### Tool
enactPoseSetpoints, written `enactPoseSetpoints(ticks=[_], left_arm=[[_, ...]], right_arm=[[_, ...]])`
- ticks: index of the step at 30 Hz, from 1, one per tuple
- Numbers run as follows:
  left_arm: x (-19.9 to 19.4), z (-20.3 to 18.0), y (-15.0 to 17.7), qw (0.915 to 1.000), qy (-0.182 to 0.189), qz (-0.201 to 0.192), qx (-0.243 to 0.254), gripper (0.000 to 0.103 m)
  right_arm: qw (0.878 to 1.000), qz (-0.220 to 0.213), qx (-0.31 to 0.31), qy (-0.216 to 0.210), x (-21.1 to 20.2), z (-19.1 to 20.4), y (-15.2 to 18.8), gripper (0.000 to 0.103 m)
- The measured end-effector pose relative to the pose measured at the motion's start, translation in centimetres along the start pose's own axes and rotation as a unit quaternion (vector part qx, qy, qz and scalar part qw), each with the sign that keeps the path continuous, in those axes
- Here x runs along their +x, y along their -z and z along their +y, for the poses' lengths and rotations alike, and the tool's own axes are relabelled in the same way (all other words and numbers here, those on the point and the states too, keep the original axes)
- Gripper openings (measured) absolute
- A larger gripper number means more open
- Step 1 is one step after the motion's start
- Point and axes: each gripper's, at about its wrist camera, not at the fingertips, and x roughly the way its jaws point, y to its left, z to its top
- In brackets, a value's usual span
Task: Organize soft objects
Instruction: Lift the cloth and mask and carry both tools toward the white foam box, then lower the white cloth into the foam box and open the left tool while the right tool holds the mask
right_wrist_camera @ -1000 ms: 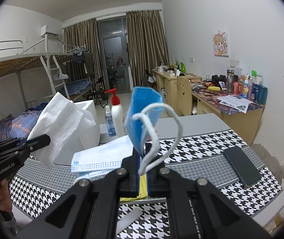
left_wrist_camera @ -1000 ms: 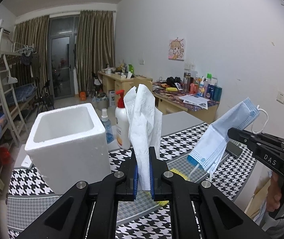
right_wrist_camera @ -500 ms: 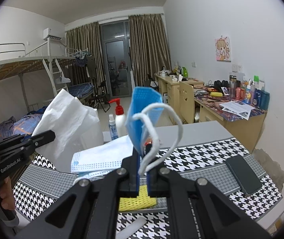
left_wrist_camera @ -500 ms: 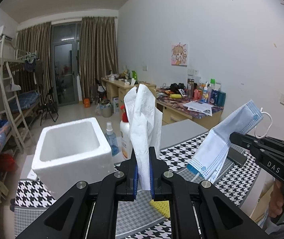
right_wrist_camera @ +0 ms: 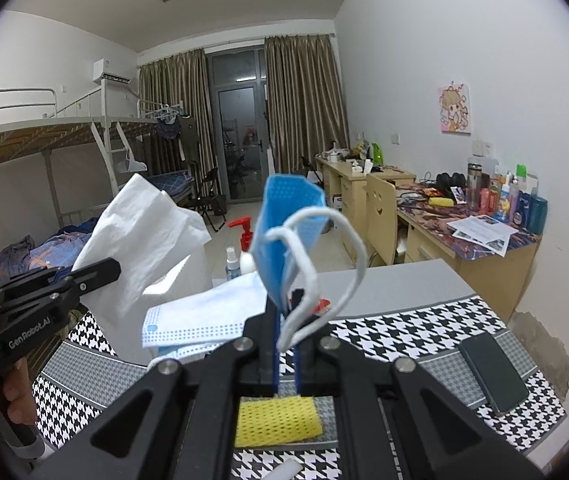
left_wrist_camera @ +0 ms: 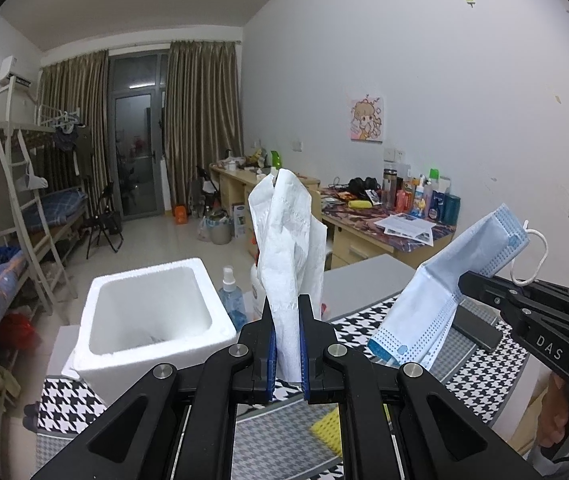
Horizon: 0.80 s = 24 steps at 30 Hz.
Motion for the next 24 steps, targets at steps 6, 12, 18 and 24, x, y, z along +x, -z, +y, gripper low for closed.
enactPoseSetpoints(ticks=[6, 12, 18, 24], left_arm=[[0.4, 0.4, -0.7, 1.0000, -0.008, -0.004, -0.003, 0.009], [0.6, 1.0, -1.4, 0.9997, -0.021, -0.013, -0.006, 0.009], [1.4, 2.1, -1.9, 0.9990, -0.041, -0.015, -0.013, 0.009], [2.0, 3.1, -2.4, 0.9982, -0.055, -0.016, -0.019, 0.009]], right_arm=[[1.000, -0.002, -0.004, -0.001, 0.6, 0.4, -0.9, 0.007], [1.000, -0.007, -0.010, -0.004, 1.2, 1.0, -1.6, 0.007], [1.000, -0.008, -0.017, -0.006, 2.0, 1.6, -2.4, 0.007], [1.000, -0.006, -0.020, -0.010, 3.1, 2.1, -3.0, 0.007]])
